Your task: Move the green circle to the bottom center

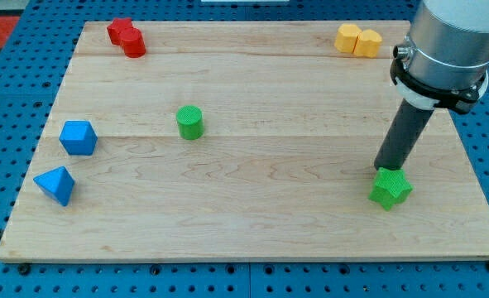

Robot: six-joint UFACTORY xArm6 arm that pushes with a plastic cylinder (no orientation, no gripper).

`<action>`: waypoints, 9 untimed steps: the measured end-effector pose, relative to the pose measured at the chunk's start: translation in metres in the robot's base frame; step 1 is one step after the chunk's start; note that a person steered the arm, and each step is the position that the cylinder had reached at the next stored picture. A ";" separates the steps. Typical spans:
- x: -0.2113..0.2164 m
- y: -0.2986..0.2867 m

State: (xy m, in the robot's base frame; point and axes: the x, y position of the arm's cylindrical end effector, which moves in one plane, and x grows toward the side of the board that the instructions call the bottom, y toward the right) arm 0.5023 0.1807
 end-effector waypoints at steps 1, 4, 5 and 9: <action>0.000 0.000; -0.038 -0.089; -0.096 -0.172; -0.054 -0.182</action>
State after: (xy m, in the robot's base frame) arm 0.4484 -0.0017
